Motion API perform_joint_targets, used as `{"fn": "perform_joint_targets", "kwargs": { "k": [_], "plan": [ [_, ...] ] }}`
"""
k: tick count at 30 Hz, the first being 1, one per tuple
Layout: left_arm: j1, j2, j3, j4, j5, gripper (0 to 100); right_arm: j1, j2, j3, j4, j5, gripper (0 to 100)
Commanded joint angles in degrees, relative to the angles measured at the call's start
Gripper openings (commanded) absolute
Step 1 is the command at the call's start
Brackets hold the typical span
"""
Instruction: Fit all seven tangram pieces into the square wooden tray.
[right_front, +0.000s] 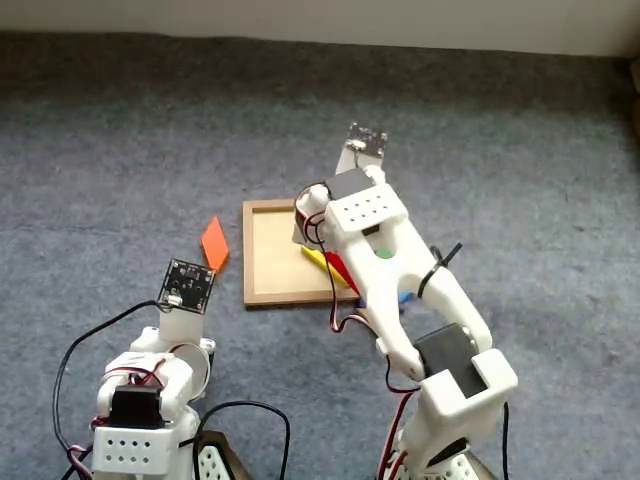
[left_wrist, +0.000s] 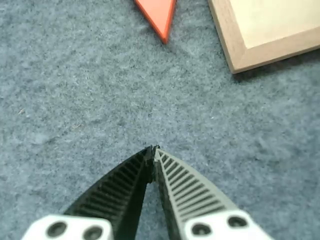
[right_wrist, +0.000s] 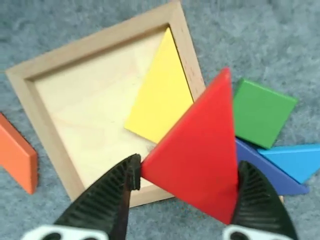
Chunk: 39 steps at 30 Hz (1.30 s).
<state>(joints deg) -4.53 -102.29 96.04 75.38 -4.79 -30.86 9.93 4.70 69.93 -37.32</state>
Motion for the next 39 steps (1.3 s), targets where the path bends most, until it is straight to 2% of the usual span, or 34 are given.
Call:
{"fn": "perform_joint_targets", "kwargs": {
  "k": [1,10,17,21,24,27,33,35,39],
  "plan": [
    [-0.48,-0.84,1.19,0.18,0.53,3,-0.75,-2.42,-2.86,0.04,-0.35,23.1],
    [-0.48,-0.84,1.19,0.18,0.53,3,-1.63,-0.57,-2.95,-0.04,5.36,23.7],
    [-0.48,-0.84,1.19,0.18,0.53,3,-3.47,1.19,-2.95,-0.04,6.15,40.0],
    [-0.48,-0.84,1.19,0.18,0.53,3,-3.56,0.84,-2.95,0.04,6.68,40.0],
    [-0.48,-0.84,1.19,0.18,0.53,3,-3.74,-0.13,-4.0,1.36,11.6,39.9],
    [-0.48,-0.84,1.19,0.18,0.53,3,-3.38,-3.21,-6.46,7.6,15.21,33.8],
    [-0.48,-0.84,1.19,0.18,0.53,3,-1.27,-8.66,-9.36,14.46,25.32,0.0],
    [-0.48,-0.84,1.19,0.18,0.53,3,0.4,-8.66,-7.6,16.4,27.34,2.9],
    [-0.48,-0.84,1.19,0.18,0.53,3,5.23,-8.57,-3.03,16.75,29.89,0.8]
  ]
}}
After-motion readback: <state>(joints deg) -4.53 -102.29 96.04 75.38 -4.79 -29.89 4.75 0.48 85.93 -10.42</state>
